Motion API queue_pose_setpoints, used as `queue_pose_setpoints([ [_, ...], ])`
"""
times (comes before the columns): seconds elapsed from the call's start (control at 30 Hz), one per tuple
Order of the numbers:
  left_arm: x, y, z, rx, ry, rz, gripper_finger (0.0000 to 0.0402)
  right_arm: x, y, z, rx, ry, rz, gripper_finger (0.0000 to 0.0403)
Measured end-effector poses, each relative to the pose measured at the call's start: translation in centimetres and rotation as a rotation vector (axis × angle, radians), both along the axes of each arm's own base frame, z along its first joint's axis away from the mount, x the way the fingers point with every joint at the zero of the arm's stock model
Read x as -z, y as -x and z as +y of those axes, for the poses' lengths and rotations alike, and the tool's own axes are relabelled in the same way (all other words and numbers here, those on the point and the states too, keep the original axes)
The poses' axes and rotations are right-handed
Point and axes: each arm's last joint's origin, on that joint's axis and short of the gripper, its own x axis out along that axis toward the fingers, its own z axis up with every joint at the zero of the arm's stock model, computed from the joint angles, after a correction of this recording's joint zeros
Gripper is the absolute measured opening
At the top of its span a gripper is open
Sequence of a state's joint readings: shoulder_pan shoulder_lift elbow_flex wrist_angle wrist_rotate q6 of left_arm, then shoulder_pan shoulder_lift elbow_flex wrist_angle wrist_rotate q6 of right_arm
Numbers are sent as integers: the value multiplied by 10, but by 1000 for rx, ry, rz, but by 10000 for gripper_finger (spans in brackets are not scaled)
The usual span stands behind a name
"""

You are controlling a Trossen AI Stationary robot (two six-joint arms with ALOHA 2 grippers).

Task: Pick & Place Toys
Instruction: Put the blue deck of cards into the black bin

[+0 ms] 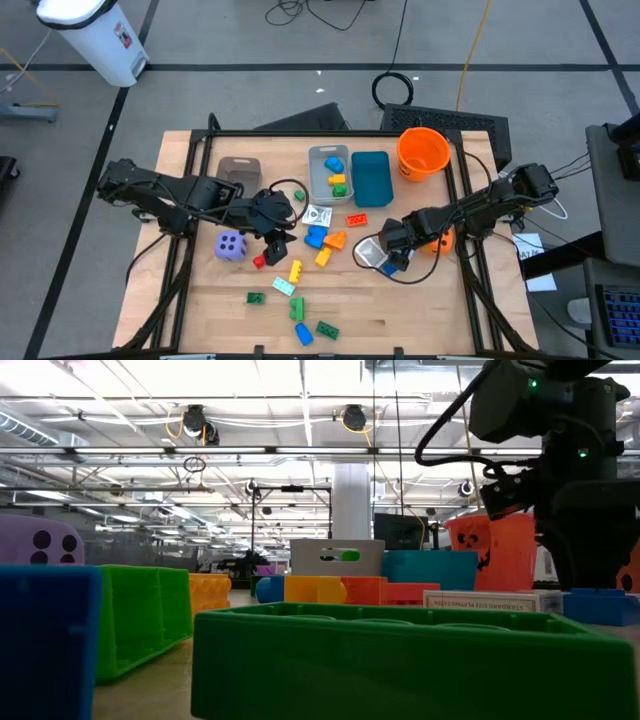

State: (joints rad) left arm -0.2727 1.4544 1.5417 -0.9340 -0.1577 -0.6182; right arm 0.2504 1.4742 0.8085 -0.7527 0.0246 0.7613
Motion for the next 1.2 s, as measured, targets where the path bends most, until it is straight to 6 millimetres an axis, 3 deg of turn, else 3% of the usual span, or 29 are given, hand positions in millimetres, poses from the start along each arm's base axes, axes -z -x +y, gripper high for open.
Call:
queue_pose_setpoints([
  [0.8,0,-1,5,-8,-8,0,159,2,2,0,-85,7,10,391],
  [1.2,0,-1,5,-9,-8,0,159,2,3,-1,-85,11,23,309],
])
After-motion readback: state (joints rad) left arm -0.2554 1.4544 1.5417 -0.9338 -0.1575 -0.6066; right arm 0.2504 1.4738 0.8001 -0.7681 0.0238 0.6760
